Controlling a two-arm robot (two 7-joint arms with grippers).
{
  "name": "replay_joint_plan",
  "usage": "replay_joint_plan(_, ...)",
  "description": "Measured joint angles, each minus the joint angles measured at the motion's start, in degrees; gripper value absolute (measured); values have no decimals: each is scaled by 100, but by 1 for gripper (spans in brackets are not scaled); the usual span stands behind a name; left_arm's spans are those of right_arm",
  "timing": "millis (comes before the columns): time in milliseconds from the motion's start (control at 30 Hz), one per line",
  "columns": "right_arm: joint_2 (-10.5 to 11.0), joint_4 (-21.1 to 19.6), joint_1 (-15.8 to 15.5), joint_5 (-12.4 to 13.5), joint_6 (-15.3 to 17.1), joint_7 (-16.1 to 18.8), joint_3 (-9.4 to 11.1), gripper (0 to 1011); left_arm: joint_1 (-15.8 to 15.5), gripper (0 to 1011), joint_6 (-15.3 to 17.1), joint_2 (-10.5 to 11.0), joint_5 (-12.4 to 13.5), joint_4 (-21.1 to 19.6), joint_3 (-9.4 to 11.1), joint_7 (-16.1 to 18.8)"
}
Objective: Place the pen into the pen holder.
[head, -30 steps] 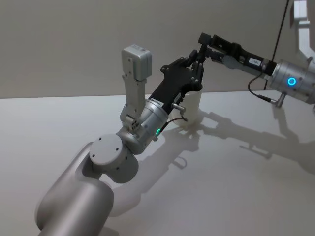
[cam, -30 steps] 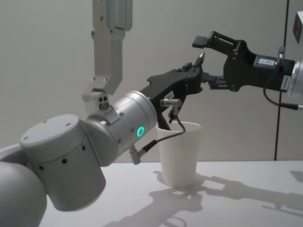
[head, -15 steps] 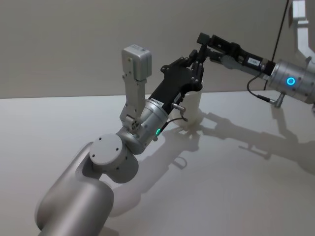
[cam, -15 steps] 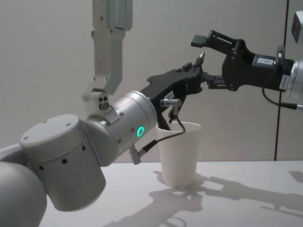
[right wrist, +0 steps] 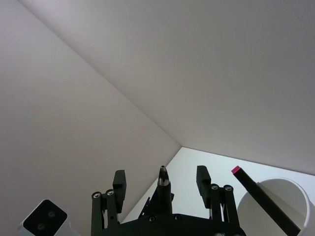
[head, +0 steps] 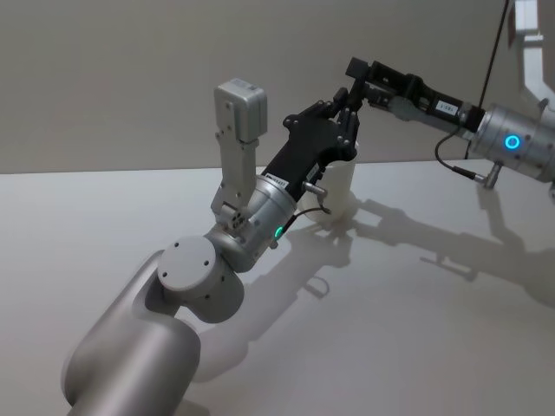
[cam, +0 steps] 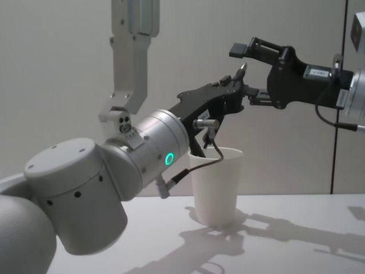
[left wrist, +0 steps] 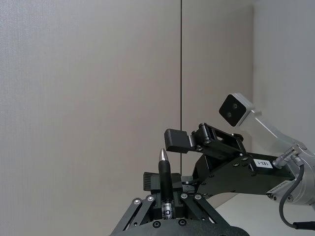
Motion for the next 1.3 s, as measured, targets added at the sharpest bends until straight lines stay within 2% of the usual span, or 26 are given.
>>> replay_joint_plan(433, 6, -7, 1, 12, 0, -9, -9, 574, 0, 123, 0, 0, 0, 0, 0, 0)
replay_joint_plan(467, 6, -7, 2, 13, 0, -10, -11, 509, 0, 123, 0, 0, 0, 0, 0, 0)
replay_joint_plan(867, 6, -7, 1, 18, -2, -14, -12, 126, 0, 123, -4, 0, 0, 0, 1, -15)
replay_joint_plan(1300, 6, -7, 2, 18, -2, -14, -12, 123, 0, 123, -4, 0, 0, 0, 0, -10)
